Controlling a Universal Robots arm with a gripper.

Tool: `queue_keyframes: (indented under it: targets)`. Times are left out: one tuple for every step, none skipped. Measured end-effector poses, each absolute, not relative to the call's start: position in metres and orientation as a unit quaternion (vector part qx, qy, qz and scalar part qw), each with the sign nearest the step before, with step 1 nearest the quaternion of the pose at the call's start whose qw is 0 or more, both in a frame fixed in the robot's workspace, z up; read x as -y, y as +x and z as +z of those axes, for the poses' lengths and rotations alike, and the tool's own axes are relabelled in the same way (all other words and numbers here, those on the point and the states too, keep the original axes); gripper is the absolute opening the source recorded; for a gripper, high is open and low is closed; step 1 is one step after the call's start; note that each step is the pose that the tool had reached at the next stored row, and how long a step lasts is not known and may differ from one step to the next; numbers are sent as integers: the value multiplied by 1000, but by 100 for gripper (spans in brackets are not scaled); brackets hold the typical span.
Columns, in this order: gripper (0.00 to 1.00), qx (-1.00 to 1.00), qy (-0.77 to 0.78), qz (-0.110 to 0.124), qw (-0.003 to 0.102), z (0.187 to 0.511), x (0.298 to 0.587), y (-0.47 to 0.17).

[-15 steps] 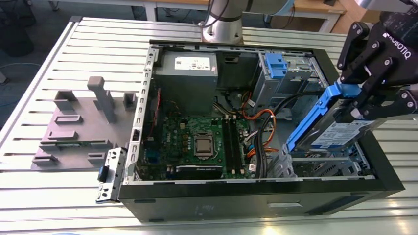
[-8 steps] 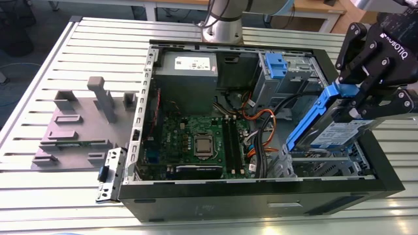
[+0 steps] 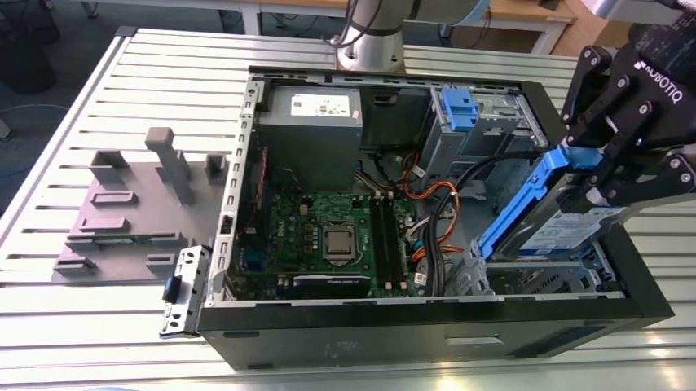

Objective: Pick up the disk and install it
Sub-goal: 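Insert the disk into the insertion slot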

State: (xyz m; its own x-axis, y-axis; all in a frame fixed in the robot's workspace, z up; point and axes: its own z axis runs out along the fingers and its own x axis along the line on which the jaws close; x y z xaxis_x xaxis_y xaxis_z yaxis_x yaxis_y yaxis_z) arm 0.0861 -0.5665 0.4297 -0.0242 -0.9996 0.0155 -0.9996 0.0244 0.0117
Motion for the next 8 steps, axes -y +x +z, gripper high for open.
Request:
queue_keyframes:
  targets:
    - [36,716,698,1,10,430,567,86]
    - [36,716,698,1,10,430,567,86]
    - [36,716,698,2,10,430,567,86]
    - [36,716,698,2,10,430,567,86]
    - [36,716,698,2,10,430,567,86]
    - [36,716,698,2,10,429,567,86]
    - [36,716,698,2,10,429,566,86]
    - [36,716,698,2,10,428,566,86]
